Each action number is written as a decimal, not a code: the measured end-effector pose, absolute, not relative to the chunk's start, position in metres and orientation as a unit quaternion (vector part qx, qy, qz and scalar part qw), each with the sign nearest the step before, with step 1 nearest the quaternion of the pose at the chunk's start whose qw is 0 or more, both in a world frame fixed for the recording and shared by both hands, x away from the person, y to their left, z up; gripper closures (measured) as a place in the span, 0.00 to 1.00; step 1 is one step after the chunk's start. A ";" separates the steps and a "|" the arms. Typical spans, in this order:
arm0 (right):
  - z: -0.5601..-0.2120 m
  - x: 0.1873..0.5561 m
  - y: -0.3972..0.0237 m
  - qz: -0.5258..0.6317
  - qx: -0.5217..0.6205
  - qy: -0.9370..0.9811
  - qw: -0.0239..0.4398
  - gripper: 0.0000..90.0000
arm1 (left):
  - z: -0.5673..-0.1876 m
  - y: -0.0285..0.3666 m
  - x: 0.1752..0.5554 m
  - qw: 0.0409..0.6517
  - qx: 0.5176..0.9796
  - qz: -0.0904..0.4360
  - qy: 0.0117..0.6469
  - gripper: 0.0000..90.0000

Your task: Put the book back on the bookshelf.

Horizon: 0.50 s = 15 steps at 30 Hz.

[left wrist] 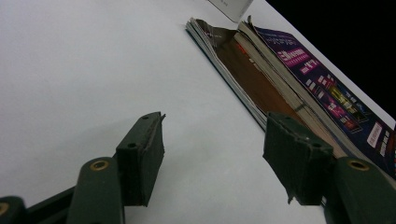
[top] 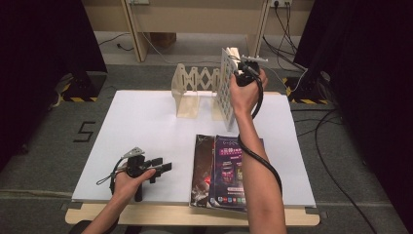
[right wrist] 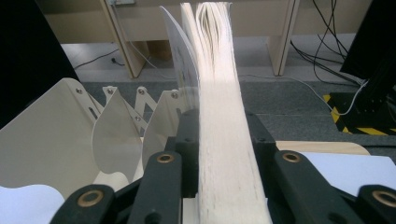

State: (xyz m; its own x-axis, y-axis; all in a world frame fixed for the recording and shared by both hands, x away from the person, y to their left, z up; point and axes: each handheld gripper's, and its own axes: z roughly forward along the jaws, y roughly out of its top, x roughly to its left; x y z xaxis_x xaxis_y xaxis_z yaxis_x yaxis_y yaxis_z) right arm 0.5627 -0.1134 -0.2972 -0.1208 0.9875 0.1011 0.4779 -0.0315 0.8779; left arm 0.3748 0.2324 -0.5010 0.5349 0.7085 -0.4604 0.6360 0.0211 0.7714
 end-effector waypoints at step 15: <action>-0.294 0.572 -0.116 0.402 0.599 0.637 0.272 0.73 | -0.500 0.233 0.375 0.532 0.695 0.035 0.482 0.41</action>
